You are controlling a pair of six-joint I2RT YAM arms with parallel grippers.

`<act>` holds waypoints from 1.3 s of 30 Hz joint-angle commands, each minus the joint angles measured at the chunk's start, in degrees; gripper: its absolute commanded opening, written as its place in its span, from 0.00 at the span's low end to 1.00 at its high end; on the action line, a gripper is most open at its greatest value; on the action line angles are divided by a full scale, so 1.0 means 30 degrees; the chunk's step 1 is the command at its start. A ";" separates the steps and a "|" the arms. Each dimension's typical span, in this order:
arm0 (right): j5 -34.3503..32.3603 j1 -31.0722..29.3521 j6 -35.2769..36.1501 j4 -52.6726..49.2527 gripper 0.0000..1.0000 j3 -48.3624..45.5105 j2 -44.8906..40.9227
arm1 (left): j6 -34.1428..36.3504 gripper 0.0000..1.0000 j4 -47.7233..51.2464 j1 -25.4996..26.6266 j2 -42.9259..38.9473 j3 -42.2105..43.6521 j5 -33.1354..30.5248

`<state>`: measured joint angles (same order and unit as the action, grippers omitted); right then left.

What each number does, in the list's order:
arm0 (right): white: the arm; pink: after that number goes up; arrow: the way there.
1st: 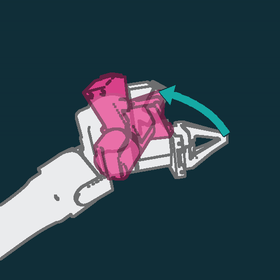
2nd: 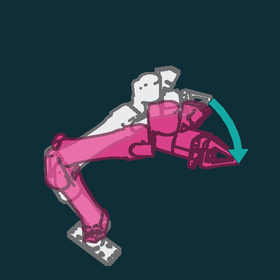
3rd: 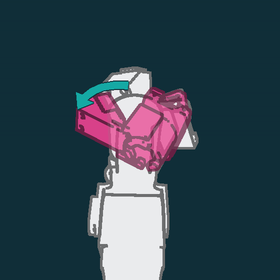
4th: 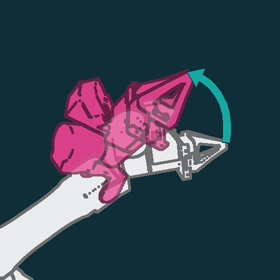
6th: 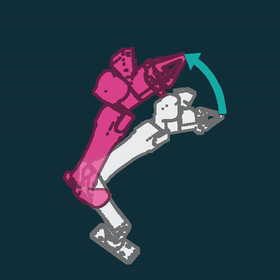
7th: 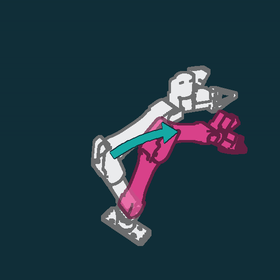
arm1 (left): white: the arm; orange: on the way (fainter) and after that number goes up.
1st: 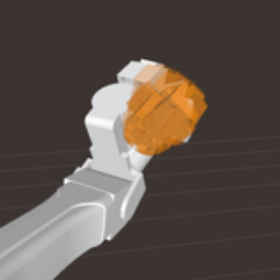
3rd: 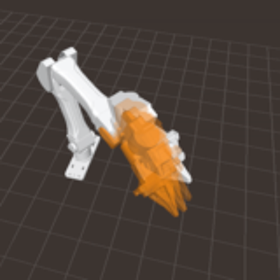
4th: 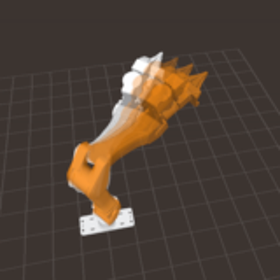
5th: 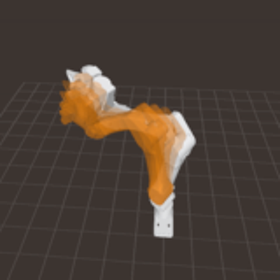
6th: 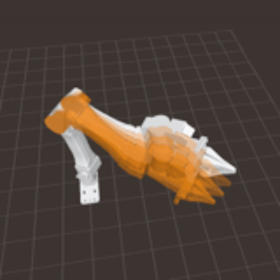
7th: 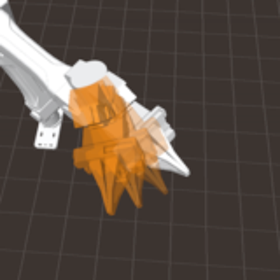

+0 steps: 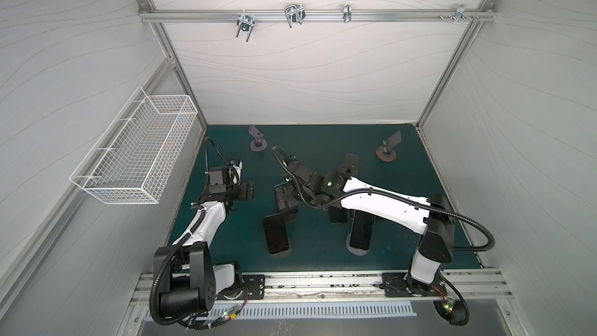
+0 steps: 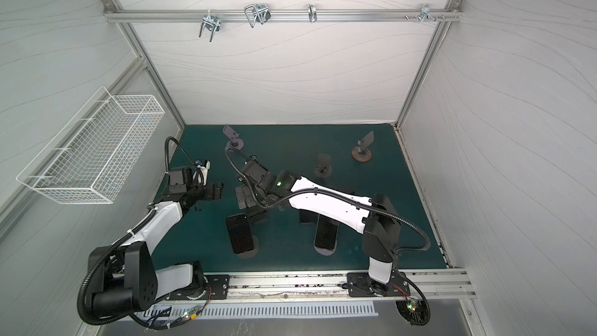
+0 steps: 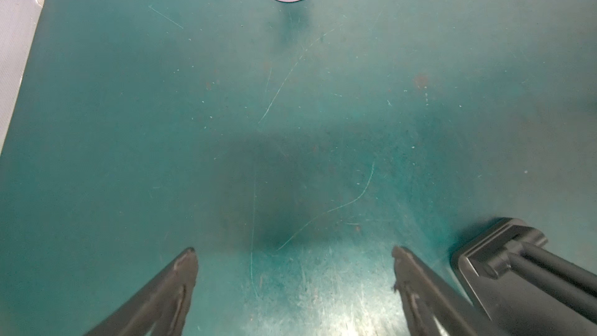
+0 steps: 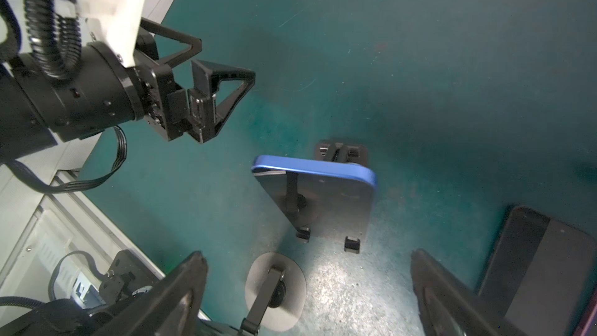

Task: Remove the phone from the phone stand
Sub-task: 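Move the right gripper across to the black folding phone stand, then close the right gripper on the black folding phone stand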

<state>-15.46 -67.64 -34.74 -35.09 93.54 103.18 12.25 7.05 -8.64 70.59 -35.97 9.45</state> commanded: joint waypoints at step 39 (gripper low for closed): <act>-0.4132 -0.0775 -0.2072 0.1117 0.79 0.2073 0.4828 | 0.0311 0.95 -0.0203 -0.0085 0.0058 -0.0757 0.0043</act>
<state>-27.38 -69.47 -40.53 -32.77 98.52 117.62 12.25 7.05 -8.64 70.59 -35.97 9.45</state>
